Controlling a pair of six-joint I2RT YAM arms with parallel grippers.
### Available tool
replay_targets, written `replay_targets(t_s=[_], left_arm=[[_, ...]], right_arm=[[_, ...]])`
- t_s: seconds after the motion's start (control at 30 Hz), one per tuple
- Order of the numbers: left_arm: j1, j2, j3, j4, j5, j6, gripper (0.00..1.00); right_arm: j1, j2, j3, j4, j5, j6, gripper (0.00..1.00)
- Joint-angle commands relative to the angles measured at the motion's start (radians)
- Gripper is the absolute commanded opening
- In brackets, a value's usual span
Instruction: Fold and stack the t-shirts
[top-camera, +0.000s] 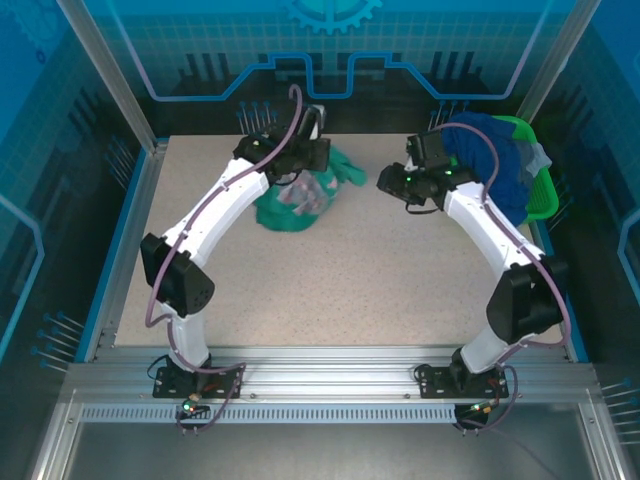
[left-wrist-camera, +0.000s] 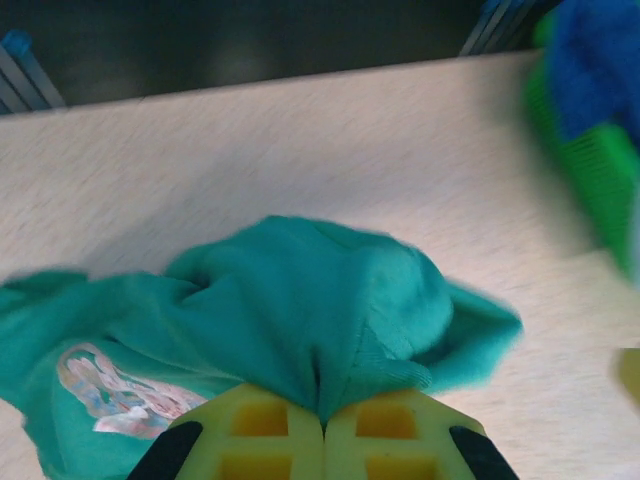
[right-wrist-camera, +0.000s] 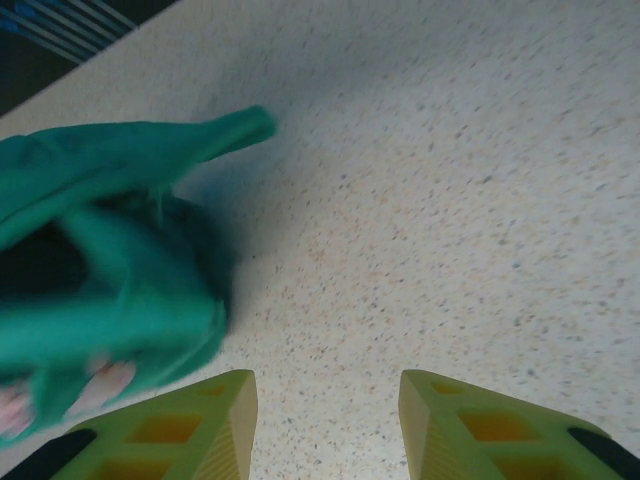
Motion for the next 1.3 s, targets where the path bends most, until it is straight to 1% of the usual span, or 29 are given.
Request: replay_targets(t_s=[0.0,0.1,0.2,0.3,0.33,0.37,0.43,0.47,0.53,0.57,0.63,0.7,0.73,0.8,0.83,0.9,1.0,1.03,1.1,1.2,1.27], left_arm=[[0.006,-0.071,0.080,0.080,0.101,0.012,0.00],[0.021,-0.176,0.005,0.189,0.120,-0.024,0.00],[0.059,-0.311,-0.155,0.298,0.112,-0.076,0.00],[0.143,-0.431,-0.376,0.302,0.021,-0.134,0.00],[0.188,-0.462,-0.471,0.297,0.003,-0.168,0.11],[0.244,-0.484,-0.562,0.289,-0.005,-0.215,0.26],[0.351,-0.476,-0.655,0.220,0.005,-0.311,0.33],[0.396,-0.453,-0.677,0.155,-0.022,-0.335,0.40],[0.444,-0.401,-0.664,0.011,-0.100,-0.358,0.53],[0.451,-0.384,-0.659,-0.032,-0.111,-0.360,0.55],[0.438,-0.396,-0.683,-0.041,-0.088,-0.371,0.57],[0.387,-0.436,-0.729,-0.019,-0.070,-0.391,0.57],[0.348,-0.456,-0.752,-0.008,-0.049,-0.398,0.57],[0.276,-0.468,-0.788,-0.010,-0.006,-0.413,0.60],[0.244,-0.466,-0.810,-0.009,0.032,-0.424,0.62],[0.206,-0.450,-0.851,0.002,0.108,-0.469,0.63],[0.166,-0.392,-0.869,0.020,0.139,-0.531,0.67],[0.160,-0.364,-0.868,0.042,0.161,-0.553,0.69],[0.149,-0.298,-0.844,0.086,0.200,-0.593,0.71],[0.117,-0.185,-0.759,0.090,0.182,-0.593,0.71],[0.113,-0.119,-0.730,0.120,0.198,-0.627,0.71]], right_arm=[[-0.039,-0.071,0.045,-0.050,0.054,-0.020,0.42],[-0.053,-0.117,0.047,-0.064,0.112,-0.029,0.42],[-0.053,-0.150,0.038,-0.065,0.136,-0.039,0.42],[-0.039,-0.155,0.019,-0.074,0.137,-0.040,0.42],[-0.030,-0.154,0.006,-0.073,0.133,-0.040,0.42],[-0.018,-0.151,-0.010,-0.072,0.126,-0.043,0.43],[0.017,-0.133,-0.025,-0.078,0.114,-0.052,0.44],[0.046,-0.121,-0.032,-0.082,0.117,-0.060,0.44],[0.101,-0.087,-0.039,-0.088,0.119,-0.079,0.44],[0.128,-0.061,-0.038,-0.102,0.120,-0.083,0.44],[0.166,-0.012,-0.041,-0.118,0.107,-0.072,0.43],[0.196,0.027,-0.050,-0.107,0.088,-0.070,0.44],[0.208,0.051,-0.050,-0.107,0.092,-0.069,0.44],[0.203,0.095,-0.058,-0.103,0.084,-0.052,0.45],[0.187,0.116,-0.067,-0.090,0.065,-0.041,0.46],[0.155,0.159,-0.059,-0.088,0.039,-0.026,0.49],[0.127,0.240,0.009,-0.140,0.034,-0.014,0.50],[0.122,0.268,0.031,-0.151,0.017,-0.005,0.50],[0.121,0.314,0.061,-0.168,-0.003,0.017,0.50],[0.123,0.357,0.064,-0.166,0.008,0.058,0.47],[0.121,0.373,0.048,-0.138,-0.008,0.079,0.46]])
